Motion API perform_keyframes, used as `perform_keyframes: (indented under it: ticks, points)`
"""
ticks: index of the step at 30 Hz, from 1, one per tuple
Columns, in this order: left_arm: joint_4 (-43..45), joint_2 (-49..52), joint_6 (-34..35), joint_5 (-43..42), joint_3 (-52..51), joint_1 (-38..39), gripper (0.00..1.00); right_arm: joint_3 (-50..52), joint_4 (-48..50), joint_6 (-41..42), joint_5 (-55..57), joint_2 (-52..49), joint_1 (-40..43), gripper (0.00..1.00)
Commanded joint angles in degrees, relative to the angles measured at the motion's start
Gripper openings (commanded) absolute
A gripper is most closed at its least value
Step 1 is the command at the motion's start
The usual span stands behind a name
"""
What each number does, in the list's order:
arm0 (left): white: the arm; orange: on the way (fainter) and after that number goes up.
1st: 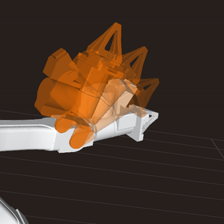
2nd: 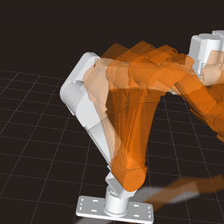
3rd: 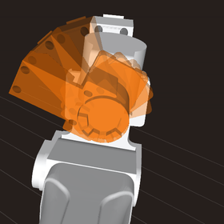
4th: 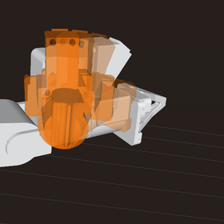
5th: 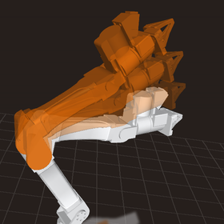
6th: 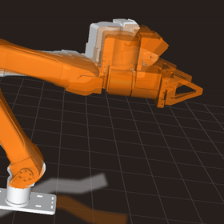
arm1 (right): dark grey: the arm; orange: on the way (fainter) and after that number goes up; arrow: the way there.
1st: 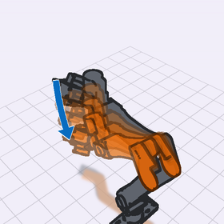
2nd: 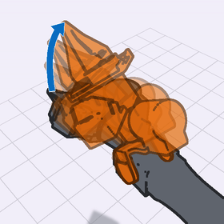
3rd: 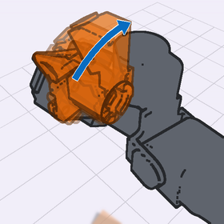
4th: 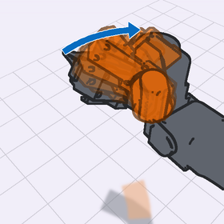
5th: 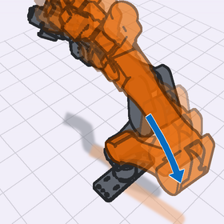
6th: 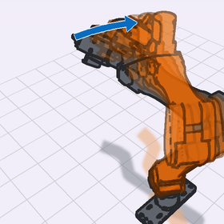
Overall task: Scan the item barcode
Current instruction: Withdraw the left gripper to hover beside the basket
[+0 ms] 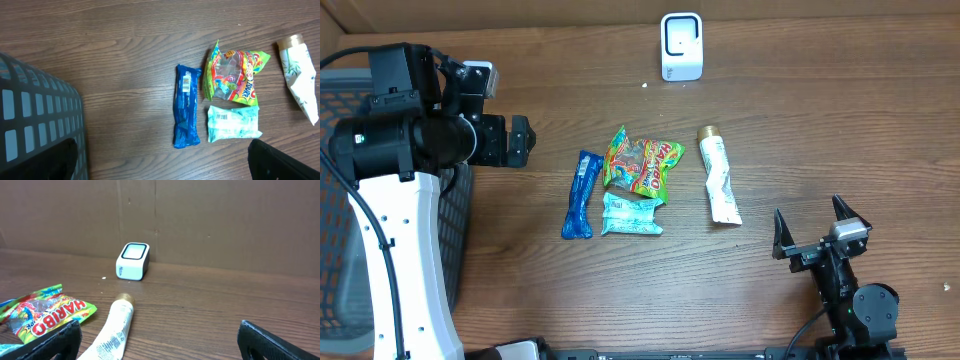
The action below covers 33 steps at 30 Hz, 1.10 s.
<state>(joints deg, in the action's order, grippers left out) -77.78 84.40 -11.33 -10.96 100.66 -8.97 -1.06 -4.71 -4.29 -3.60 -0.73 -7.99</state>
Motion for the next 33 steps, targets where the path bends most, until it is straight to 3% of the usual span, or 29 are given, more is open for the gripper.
perform_keyframes:
  ticks: [1, 33]
  points:
    - [0.04, -0.07, -0.26, -0.48, 0.37, 0.0, 1.0, 0.61, 0.28, -0.07, 0.35, 0.57, -0.35, 1.0]
    - [0.04, -0.07, -0.26, -0.48, 0.37, 0.0, 1.0, 0.59, 0.09, -0.24, 2.05, 0.57, -0.35, 1.0]
